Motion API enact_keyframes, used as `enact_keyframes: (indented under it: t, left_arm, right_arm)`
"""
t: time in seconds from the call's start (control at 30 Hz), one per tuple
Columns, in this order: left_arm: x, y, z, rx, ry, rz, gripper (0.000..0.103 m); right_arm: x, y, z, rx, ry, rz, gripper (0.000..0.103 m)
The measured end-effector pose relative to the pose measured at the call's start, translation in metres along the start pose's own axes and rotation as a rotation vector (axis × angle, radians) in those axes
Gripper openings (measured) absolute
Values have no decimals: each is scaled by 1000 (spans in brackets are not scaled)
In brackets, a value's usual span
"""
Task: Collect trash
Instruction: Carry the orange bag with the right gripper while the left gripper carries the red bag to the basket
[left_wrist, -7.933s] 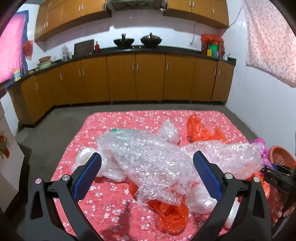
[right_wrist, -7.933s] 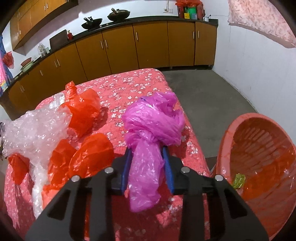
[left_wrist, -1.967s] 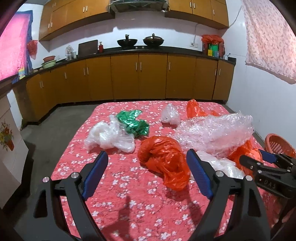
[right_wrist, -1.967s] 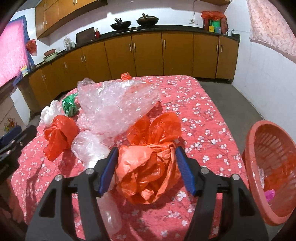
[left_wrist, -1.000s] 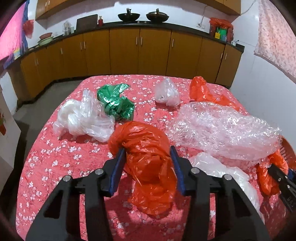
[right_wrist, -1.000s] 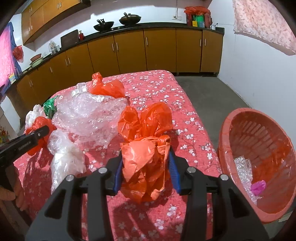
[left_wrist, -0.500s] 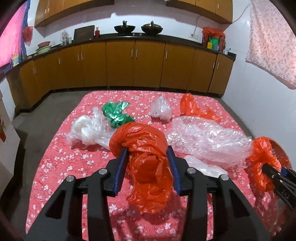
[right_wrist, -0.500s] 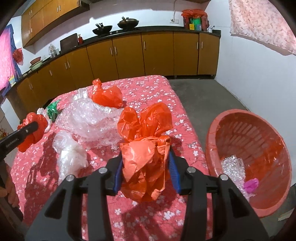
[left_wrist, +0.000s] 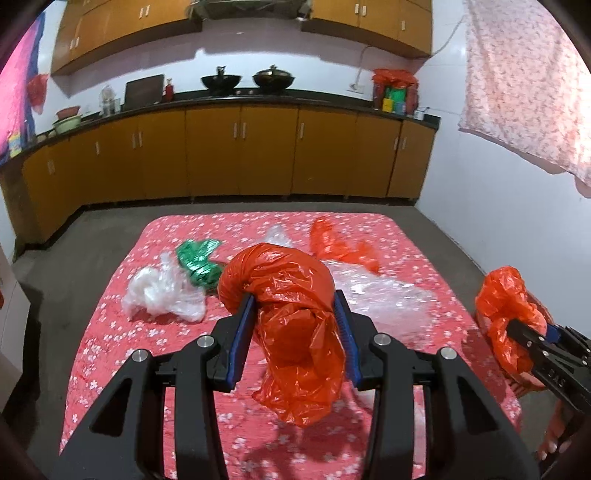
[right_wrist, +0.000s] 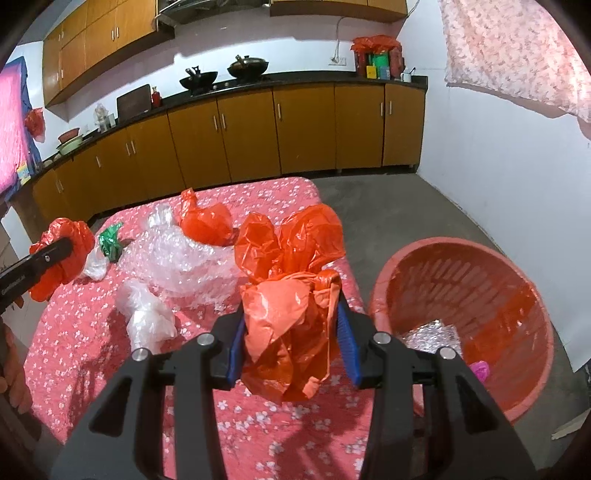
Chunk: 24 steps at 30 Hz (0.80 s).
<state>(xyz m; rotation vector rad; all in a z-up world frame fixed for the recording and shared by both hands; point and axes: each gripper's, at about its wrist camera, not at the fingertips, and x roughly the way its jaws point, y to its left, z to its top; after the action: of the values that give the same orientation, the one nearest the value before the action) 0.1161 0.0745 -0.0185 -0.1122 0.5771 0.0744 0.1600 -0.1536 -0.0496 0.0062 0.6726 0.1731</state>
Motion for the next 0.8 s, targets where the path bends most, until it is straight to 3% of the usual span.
enact_keyframes:
  t: [0.8]
  left_arm:
    - [-2, -85, -4, 166, -9, -152, 43]
  right_arm:
    - [-33, -79, -6, 88, -34, -136, 42]
